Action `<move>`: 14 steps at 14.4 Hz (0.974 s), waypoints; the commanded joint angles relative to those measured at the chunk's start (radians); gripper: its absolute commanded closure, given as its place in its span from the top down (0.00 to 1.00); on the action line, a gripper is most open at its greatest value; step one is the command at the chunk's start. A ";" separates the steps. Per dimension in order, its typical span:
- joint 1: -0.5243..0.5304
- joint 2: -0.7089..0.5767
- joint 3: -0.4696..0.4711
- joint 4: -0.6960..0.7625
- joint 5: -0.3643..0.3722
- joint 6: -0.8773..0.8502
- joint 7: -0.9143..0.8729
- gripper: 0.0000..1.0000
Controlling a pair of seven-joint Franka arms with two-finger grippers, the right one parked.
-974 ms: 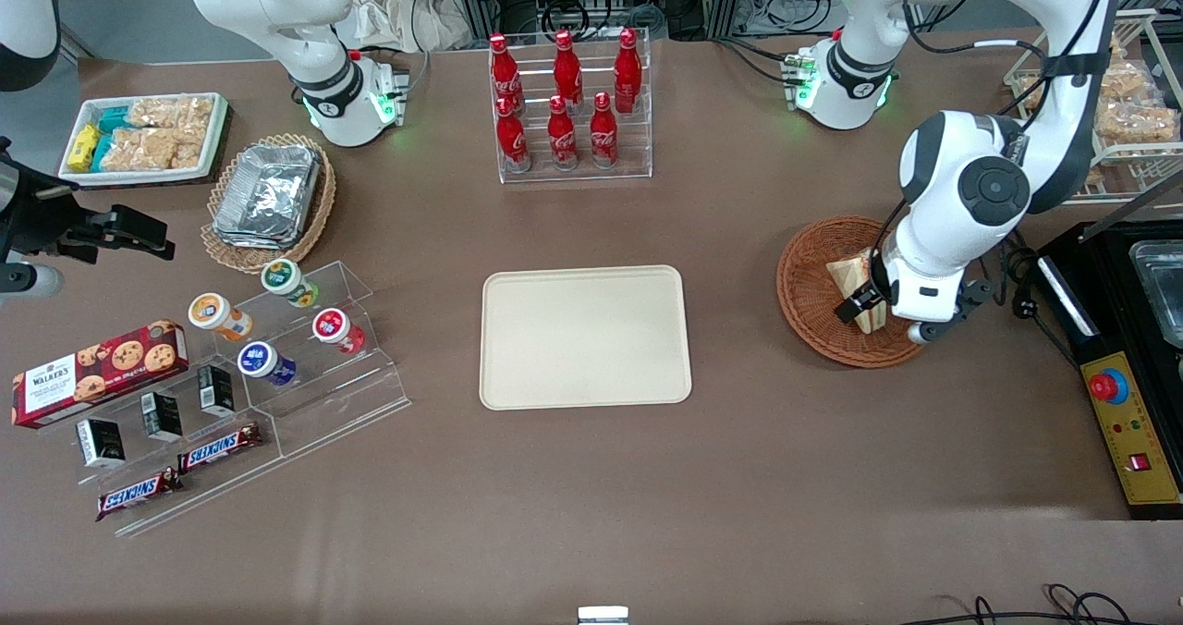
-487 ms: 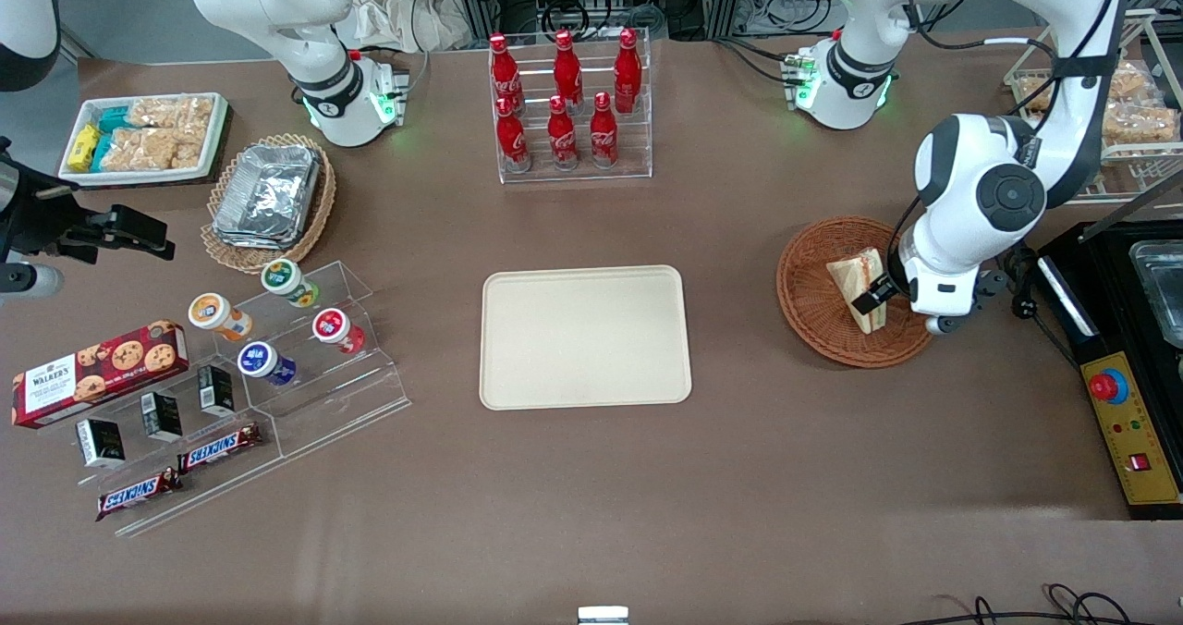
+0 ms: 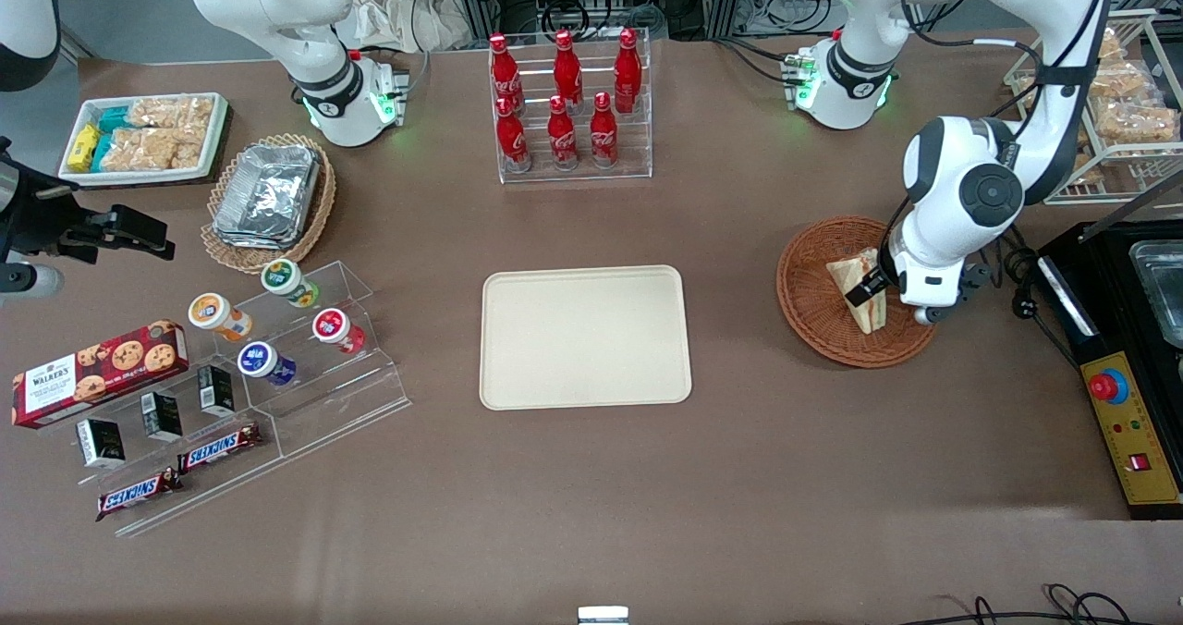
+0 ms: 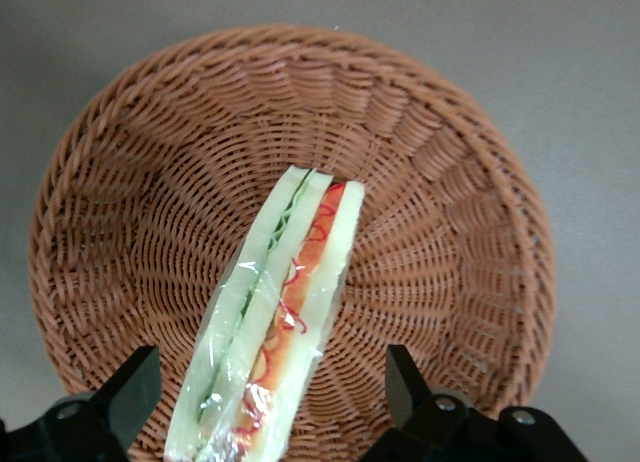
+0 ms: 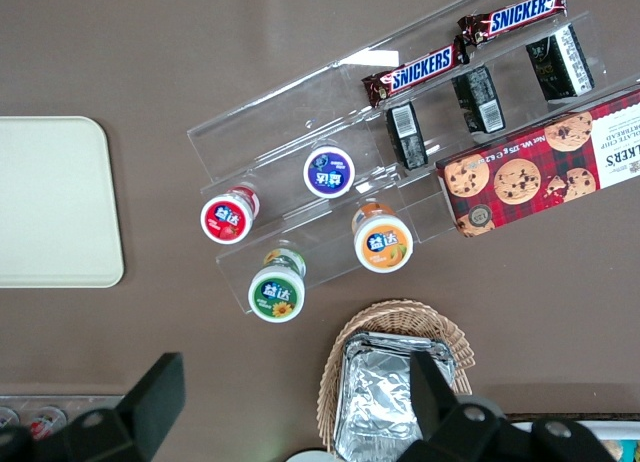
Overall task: Place sandwich from basket to tray
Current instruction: 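Close the left gripper on the sandwich's upright edge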
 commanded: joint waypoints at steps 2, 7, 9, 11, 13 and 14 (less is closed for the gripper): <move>0.007 -0.017 -0.007 -0.111 0.006 0.134 -0.013 1.00; 0.007 0.003 -0.006 -0.124 -0.002 0.191 -0.029 0.00; 0.007 0.012 -0.006 -0.113 -0.002 0.201 -0.029 0.00; 0.007 -0.005 -0.007 -0.110 0.000 0.192 -0.024 0.00; 0.006 -0.074 -0.007 -0.105 0.007 0.129 -0.006 0.00; 0.007 -0.119 -0.006 -0.079 0.007 0.050 0.057 0.00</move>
